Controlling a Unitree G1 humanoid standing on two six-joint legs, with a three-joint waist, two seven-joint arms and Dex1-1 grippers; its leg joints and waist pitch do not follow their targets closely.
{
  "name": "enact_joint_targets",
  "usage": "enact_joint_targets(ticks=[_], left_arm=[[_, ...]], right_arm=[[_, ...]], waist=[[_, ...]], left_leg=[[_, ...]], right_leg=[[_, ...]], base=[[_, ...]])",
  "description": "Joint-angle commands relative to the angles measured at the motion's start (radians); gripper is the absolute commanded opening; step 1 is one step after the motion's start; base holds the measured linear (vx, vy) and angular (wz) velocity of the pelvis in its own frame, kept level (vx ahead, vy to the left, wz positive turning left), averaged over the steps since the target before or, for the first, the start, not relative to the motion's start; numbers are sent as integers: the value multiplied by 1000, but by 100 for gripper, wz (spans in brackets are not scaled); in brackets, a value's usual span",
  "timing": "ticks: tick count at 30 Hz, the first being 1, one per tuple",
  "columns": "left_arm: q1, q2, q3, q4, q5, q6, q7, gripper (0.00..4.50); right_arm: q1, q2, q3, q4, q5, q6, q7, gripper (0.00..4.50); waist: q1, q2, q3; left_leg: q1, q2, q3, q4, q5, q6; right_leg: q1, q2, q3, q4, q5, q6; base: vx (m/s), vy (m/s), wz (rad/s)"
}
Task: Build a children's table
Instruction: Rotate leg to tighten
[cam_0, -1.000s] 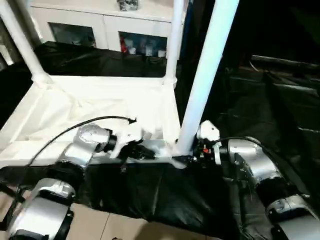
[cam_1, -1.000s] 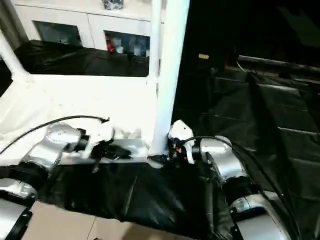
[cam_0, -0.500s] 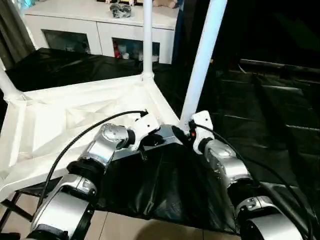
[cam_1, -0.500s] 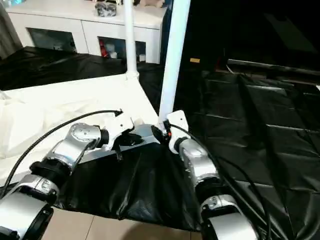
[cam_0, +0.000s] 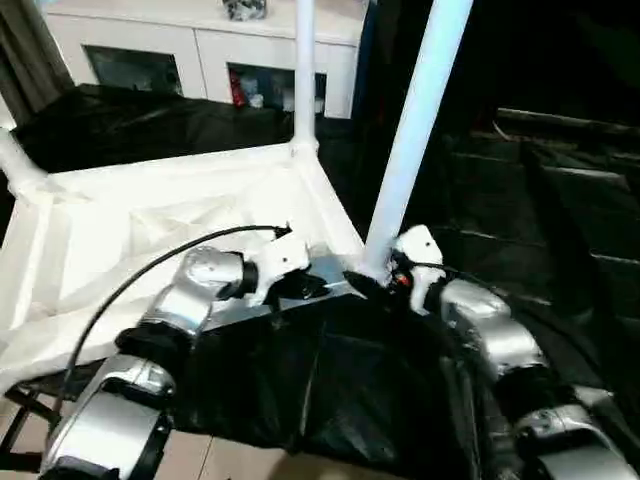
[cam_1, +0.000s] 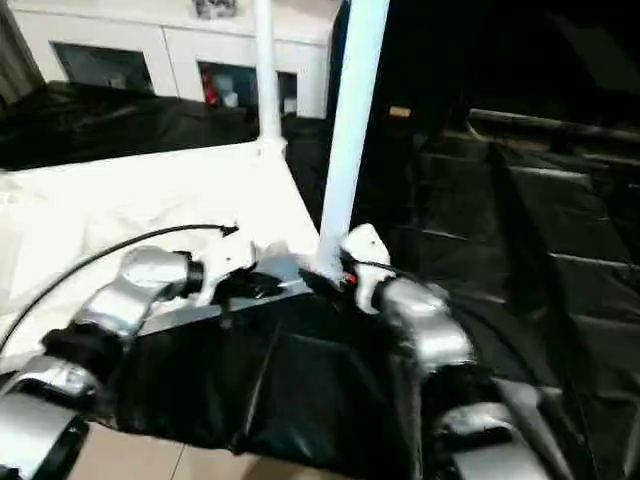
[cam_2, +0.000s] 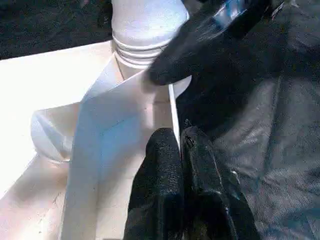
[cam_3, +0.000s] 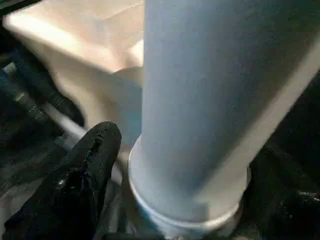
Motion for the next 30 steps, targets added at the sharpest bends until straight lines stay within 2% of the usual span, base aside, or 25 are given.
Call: enact_joint_targets(ticks=[1,3,4,5,6,12,14,17,18,21,23,27,29,30], left_arm=[[22,4,-39,48,25,61,-37,44],[19,8,-37,53,25,56,-33,55],[12,14,-35,68,36,46,-6,55],[8,16,-34,76,40,42,7,58],[5,21,-34,90,46,42,15,83],[-3,39,-40,131,53,24,5,83],[-10,44,-33,140,43,19,-12,69],[-12,44,-29,141,26,24,-48,31],[-12,44,-30,142,26,23,-49,31],[-4,50,-41,138,11,13,-108,4],[3,50,-42,129,-6,1,-146,4],[14,51,-44,109,-26,-23,-199,4],[14,53,-43,107,-30,-24,-217,4],[14,53,-43,107,-30,-24,-217,1]], right_arm=[[13,-10,34,-42,4,-1,76,389],[12,-14,30,-43,4,0,80,389],[12,-19,25,-47,6,3,84,389],[12,-22,25,-51,9,7,87,389],[14,-26,24,-58,11,9,89,389],[24,-36,27,-81,22,17,104,389],[26,-38,28,-93,21,19,121,389],[20,-39,27,-90,20,17,128,389],[19,-40,27,-90,20,17,128,389],[2,-46,37,-73,9,11,141,389],[-16,-49,42,-52,5,5,154,389],[-51,-55,53,-7,6,0,201,389],[-66,-62,62,14,-2,-5,231,389],[-66,-62,62,14,-2,-5,231,371]], waist=[[2,3,-46],[2,4,-43],[0,4,-42],[-1,3,-41],[-2,5,-41],[-4,4,-37],[-4,4,-38],[-6,3,-39],[-6,4,-40],[-7,5,-43],[-6,6,-42],[-1,7,-42],[3,6,-44],[3,6,-44]], left_leg=[[-3,39,-10,-60,-99,86],[-1,41,-11,-64,-134,65],[-1,41,-14,-65,-150,50],[-1,41,-14,-66,-155,45],[1,40,-14,-65,-160,40],[1,37,-16,-66,-182,34],[0,37,-17,-67,-182,31],[-1,38,-17,-67,-170,34],[-1,38,-17,-66,-165,35],[-2,37,-15,-63,-135,46],[-2,37,-13,-63,-128,50],[1,41,-11,-62,-141,47],[1,43,-10,-61,-124,49],[-1,42,-10,-60,-116,51]], right_leg=[[56,-80,49,-60,27,-277],[53,-80,48,-66,-48,-271],[52,-81,49,-69,-96,-256],[53,-82,50,-71,-111,-253],[51,-80,50,-73,-126,-246],[50,-82,53,-81,-189,-229],[50,-81,52,-82,-209,-219],[51,-82,52,-79,-193,-223],[52,-82,53,-78,-184,-226],[54,-80,51,-71,-113,-244],[55,-80,50,-68,-89,-256],[53,-81,50,-69,-110,-266],[54,-80,49,-61,-71,-273],[56,-79,49,-59,-57,-275]], base=[[0,0,0],[0,0,0],[0,0,0],[0,0,0],[0,0,0],[0,0,0],[0,0,0],[0,0,0],[0,0,0],[0,0,0],[0,0,0],[0,0,0],[0,0,0],[0,0,0]])
